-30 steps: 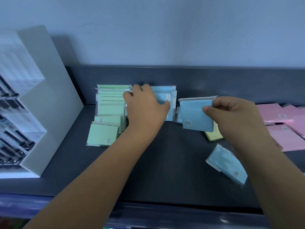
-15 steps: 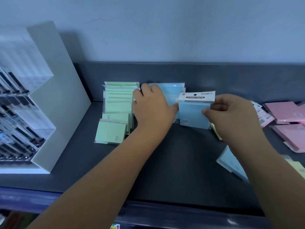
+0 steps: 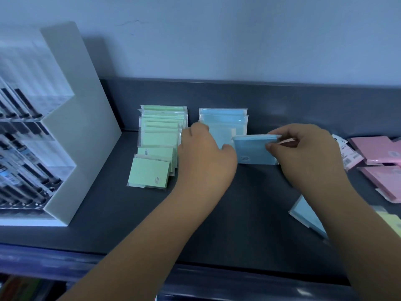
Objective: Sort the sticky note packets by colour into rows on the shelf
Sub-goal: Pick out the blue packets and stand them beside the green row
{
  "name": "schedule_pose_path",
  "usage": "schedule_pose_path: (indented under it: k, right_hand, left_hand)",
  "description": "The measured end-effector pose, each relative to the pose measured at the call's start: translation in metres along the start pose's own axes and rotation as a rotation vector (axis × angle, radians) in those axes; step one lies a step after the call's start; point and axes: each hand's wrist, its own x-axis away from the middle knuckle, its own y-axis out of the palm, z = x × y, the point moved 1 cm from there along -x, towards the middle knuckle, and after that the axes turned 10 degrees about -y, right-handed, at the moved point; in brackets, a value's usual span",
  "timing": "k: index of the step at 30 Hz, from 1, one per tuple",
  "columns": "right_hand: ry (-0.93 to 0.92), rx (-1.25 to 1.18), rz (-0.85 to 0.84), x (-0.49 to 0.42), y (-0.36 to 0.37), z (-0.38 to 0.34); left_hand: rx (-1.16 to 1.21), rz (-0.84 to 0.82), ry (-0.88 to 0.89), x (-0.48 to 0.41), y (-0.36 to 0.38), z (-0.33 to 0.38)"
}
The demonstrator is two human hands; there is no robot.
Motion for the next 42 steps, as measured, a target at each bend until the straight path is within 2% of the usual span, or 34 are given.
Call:
schedule_pose_path:
  k: [5, 9, 13, 15, 19, 27, 35, 42]
  right_hand:
    - [-0.032, -0.002, 0.009, 0.0, -0.003, -0.007]
    - [-0.031, -0.071, 0.0, -0.002, 0.001, -0.014]
    - [0.1, -0.221, -0.062, -0.006, 0.013, -0.013]
    - [0.105, -0.25, 0.014, -0.007, 0.011, -0.014]
    - [0.053, -0.287, 0.136, -0.009, 0.007, -0.016]
    - [0.13, -0.355, -0.033, -0.023, 0.044, -0.016]
    - [0.03, -0.107, -0.032, -0.034, 0.067, -0.023]
    - [-0.029, 0.02, -0.009, -0.031, 0.078, -0.014]
  left_hand:
    - [0.184, -0.16, -0.247, 0.011, -0.001, -0.016]
    - [0.415, -0.169, -0.371, 0.01, -0.004, -0.014]
    - [0.528, -0.162, -0.448, 0.013, -0.004, -0.014]
    - [0.557, -0.167, -0.477, 0.014, -0.003, -0.015]
    - [0.589, -0.193, -0.484, 0.013, 0.002, -0.014]
    - [0.656, -0.223, -0.482, 0.012, 0.01, -0.014]
    - [0.487, -0.278, -0.321, 0.015, 0.004, -0.01]
    - [0.435, -0.188, -0.313, 0.013, 0.007, -0.015]
